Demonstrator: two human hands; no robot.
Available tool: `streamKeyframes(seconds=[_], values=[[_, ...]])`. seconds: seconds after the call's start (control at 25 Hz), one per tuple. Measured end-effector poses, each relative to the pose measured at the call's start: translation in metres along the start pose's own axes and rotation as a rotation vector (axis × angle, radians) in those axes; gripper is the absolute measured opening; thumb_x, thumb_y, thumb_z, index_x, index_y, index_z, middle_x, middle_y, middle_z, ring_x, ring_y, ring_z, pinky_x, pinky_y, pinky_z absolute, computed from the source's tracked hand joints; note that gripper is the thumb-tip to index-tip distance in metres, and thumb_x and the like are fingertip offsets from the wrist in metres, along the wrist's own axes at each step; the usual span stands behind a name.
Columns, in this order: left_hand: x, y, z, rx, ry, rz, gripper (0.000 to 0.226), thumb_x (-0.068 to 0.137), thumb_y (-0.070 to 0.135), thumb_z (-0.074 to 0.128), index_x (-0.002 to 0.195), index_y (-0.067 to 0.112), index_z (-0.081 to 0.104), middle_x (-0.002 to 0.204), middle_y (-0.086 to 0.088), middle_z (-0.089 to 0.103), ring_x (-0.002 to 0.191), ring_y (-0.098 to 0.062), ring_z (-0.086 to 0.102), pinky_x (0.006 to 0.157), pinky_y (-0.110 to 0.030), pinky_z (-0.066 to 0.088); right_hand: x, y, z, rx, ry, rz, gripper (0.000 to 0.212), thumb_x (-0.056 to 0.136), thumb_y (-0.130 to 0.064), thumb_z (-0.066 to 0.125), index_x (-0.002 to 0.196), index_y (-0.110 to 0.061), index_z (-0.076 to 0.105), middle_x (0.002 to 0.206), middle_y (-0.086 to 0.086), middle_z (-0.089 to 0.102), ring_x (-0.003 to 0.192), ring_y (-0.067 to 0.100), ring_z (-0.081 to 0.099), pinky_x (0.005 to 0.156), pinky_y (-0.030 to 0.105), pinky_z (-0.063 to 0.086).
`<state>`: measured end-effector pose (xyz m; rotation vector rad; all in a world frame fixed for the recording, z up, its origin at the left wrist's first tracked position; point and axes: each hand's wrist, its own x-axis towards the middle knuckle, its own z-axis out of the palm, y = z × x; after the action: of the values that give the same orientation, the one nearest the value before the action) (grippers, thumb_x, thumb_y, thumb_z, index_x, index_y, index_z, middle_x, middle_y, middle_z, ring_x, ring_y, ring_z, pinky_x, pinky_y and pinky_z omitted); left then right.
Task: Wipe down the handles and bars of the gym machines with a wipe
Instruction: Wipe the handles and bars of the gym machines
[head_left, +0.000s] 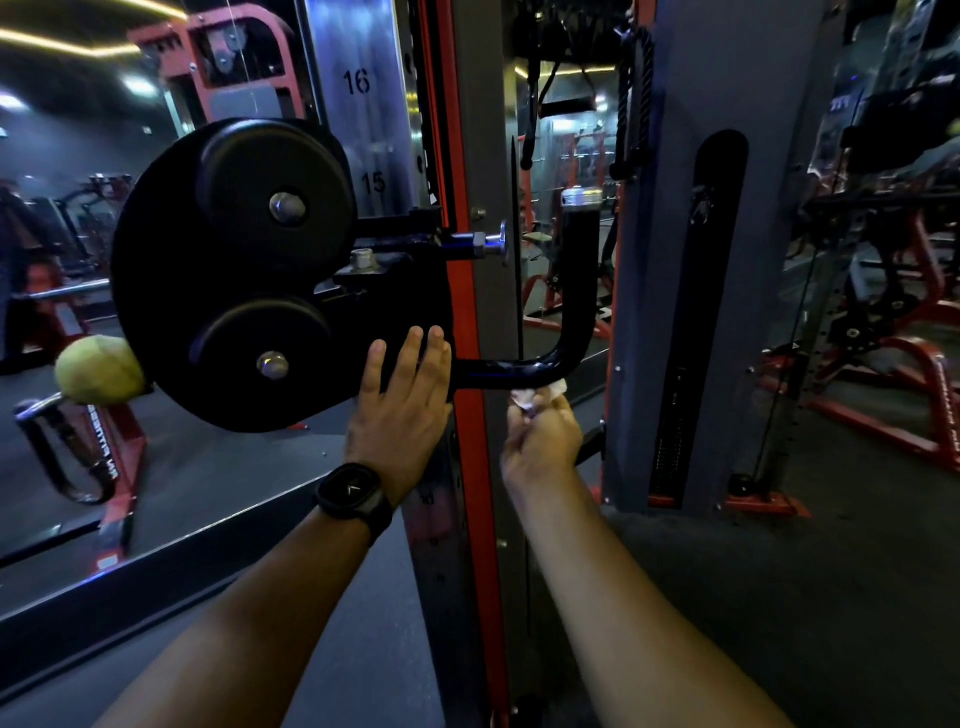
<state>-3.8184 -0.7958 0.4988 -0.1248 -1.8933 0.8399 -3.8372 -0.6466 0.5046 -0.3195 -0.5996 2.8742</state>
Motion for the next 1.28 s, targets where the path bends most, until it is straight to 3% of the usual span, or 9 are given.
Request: streamKeyframes(seconds=[0.08, 0.16, 0.32, 0.52, 0.72, 0.88, 1.04, 1.16, 1.28], values=[[0.000, 0.000, 0.000, -0.005, -0.004, -0.004, 0.072, 0.093, 0.044, 0.054, 0.149, 0.005, 0.030, 0.154, -0.013, 0.034, 0.142, -0.031, 0.030, 0.116, -0.056, -0.008, 0.004, -0.010, -0.002, -0.042, 0.004, -0.044, 0.040, 0.092, 0.009, 0.038, 0.112, -0.012, 0.065, 0.067, -0.003, 0.049, 0.048, 0.004, 0.037, 0.036, 0.014, 0.030], [-0.001, 0.001, 0.000, -0.017, -0.004, -0.010, 0.072, 0.092, 0.044, 0.055, 0.148, 0.005, 0.031, 0.154, -0.013, 0.035, 0.142, -0.031, 0.030, 0.117, -0.056, -0.007, 0.008, -0.020, -0.004, -0.055, -0.022, -0.059, 0.042, 0.092, 0.011, 0.038, 0.115, -0.009, 0.066, 0.075, -0.001, 0.056, 0.053, 0.005, 0.042, 0.047, 0.014, 0.040], [0.001, 0.006, 0.000, -0.036, -0.012, -0.050, 0.073, 0.091, 0.044, 0.057, 0.147, 0.004, 0.033, 0.154, -0.013, 0.035, 0.142, -0.032, 0.028, 0.117, -0.056, -0.003, 0.009, -0.034, -0.004, -0.266, 0.037, -0.151, 0.034, 0.096, 0.002, 0.045, 0.085, -0.020, 0.069, 0.064, -0.007, 0.051, 0.051, 0.003, 0.039, 0.047, 0.014, 0.033], [0.004, 0.008, -0.003, -0.086, -0.031, -0.073, 0.071, 0.093, 0.040, 0.055, 0.148, 0.004, 0.029, 0.154, -0.014, 0.034, 0.143, -0.033, 0.026, 0.117, -0.057, -0.007, 0.008, -0.044, 0.008, -0.461, -0.040, -0.441, 0.026, 0.099, -0.010, 0.051, 0.110, -0.020, 0.072, 0.094, -0.016, 0.068, 0.085, -0.001, 0.063, 0.077, 0.013, 0.048], [0.007, 0.011, -0.005, -0.072, -0.057, -0.067, 0.074, 0.092, 0.038, 0.060, 0.149, 0.005, 0.026, 0.156, -0.013, 0.030, 0.144, -0.032, 0.025, 0.116, -0.060, -0.007, 0.014, -0.063, 0.018, -0.781, -0.138, -0.730, 0.025, 0.100, -0.020, 0.052, 0.117, -0.025, 0.069, 0.083, -0.029, 0.063, 0.087, -0.012, 0.060, 0.080, 0.008, 0.042], [0.006, 0.008, -0.005, -0.083, -0.031, -0.073, 0.073, 0.091, 0.033, 0.063, 0.149, 0.005, 0.028, 0.156, -0.013, 0.030, 0.143, -0.032, 0.026, 0.116, -0.058, -0.007, 0.016, -0.075, 0.027, -0.929, -0.174, -0.913, 0.021, 0.099, -0.014, 0.052, 0.109, -0.018, 0.070, 0.083, -0.018, 0.064, 0.075, -0.011, 0.055, 0.071, 0.015, 0.045], [0.009, 0.005, -0.006, -0.085, -0.026, -0.054, 0.074, 0.090, 0.035, 0.063, 0.148, 0.004, 0.029, 0.155, -0.013, 0.032, 0.141, -0.032, 0.030, 0.116, -0.057, -0.006, 0.022, -0.083, 0.043, -0.919, -0.227, -1.034, 0.028, 0.098, -0.015, 0.055, 0.125, -0.013, 0.065, 0.114, -0.004, 0.069, 0.106, 0.002, 0.061, 0.090, 0.011, 0.045], [0.007, 0.005, -0.006, -0.063, -0.014, -0.050, 0.073, 0.090, 0.036, 0.063, 0.147, 0.004, 0.030, 0.155, -0.014, 0.034, 0.140, -0.032, 0.033, 0.116, -0.058, -0.005, 0.029, -0.095, 0.056, -0.968, -0.246, -0.996, 0.023, 0.098, -0.014, 0.054, 0.114, -0.009, 0.070, 0.100, -0.005, 0.070, 0.095, 0.005, 0.062, 0.082, 0.019, 0.048], [0.008, 0.004, -0.007, -0.079, -0.013, -0.050, 0.073, 0.089, 0.036, 0.064, 0.146, 0.004, 0.032, 0.154, -0.013, 0.035, 0.140, -0.032, 0.034, 0.116, -0.057, -0.003, 0.025, -0.092, 0.044, -1.059, -0.280, -1.196, 0.026, 0.097, -0.010, 0.055, 0.120, -0.006, 0.066, 0.106, -0.001, 0.070, 0.098, 0.005, 0.063, 0.085, 0.006, 0.045]])
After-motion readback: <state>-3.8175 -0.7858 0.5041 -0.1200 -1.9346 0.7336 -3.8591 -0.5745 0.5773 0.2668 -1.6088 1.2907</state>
